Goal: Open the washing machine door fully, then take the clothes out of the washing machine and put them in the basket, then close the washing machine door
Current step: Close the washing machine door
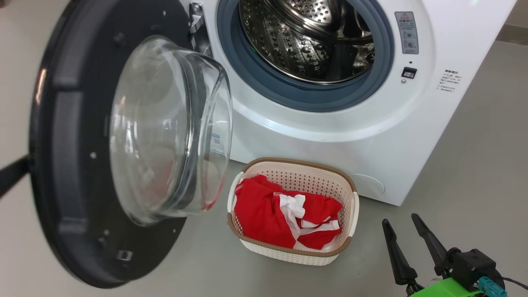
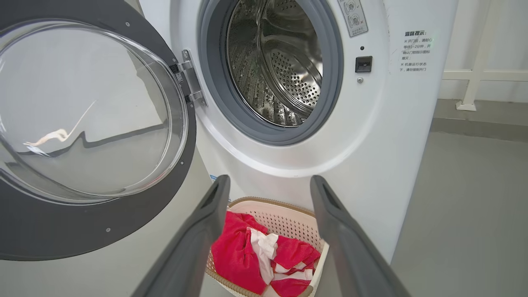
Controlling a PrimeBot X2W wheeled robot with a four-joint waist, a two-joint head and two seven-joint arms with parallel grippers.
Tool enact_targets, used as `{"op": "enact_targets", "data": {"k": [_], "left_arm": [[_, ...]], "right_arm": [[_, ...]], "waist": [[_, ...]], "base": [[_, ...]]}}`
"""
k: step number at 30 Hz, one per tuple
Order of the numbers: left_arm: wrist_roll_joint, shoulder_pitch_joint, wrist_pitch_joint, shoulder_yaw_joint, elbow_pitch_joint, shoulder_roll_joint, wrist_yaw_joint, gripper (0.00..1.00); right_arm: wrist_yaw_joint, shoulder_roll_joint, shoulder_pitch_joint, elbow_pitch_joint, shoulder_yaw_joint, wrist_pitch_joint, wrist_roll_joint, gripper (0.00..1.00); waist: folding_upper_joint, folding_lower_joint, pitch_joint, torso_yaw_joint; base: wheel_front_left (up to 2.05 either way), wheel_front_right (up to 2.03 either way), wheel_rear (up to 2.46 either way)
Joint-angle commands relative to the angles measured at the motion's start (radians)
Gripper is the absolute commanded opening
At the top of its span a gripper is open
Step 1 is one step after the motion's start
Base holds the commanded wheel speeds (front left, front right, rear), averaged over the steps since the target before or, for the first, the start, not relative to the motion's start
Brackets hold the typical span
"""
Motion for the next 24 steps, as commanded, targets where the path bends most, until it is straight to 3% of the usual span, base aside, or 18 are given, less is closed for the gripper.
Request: {"op": "enact_targets", "data": {"k": [1, 10, 22, 24], "left_arm": [[-0.010, -0.015, 0.013, 0.029, -0.054, 0.035, -0.007, 0.00], [-0.031, -0.027, 0.005, -0.015, -0.211, -0.016, -0.007, 0.00], [-0.004, -0.003, -0.047, -0.022, -0.206, -0.010, -0.007, 0.00], [0.005, 0.007, -0.067, -0.024, -0.198, -0.010, -0.007, 0.04]], "right_arm": [[0.007, -0.003, -0.006, -0.028, 0.029, -0.006, 0.008, 1.00], [0.007, -0.003, -0.005, -0.031, 0.036, -0.006, 0.015, 1.00], [0.007, -0.002, -0.007, -0.034, 0.033, -0.006, 0.020, 1.00], [0.007, -0.002, -0.008, -0.031, 0.034, -0.006, 0.021, 1.00]], "waist": [[0.0000, 0.0000, -0.001, -0.007], [0.0000, 0.0000, 0.007, -0.029], [0.0000, 0.0000, 0.010, -0.036], [0.0000, 0.0000, 0.008, -0.033]], "base": [[0.00, 0.00, 0.00], [0.00, 0.00, 0.00], [0.00, 0.00, 0.00], [0.00, 0.00, 0.00]]}}
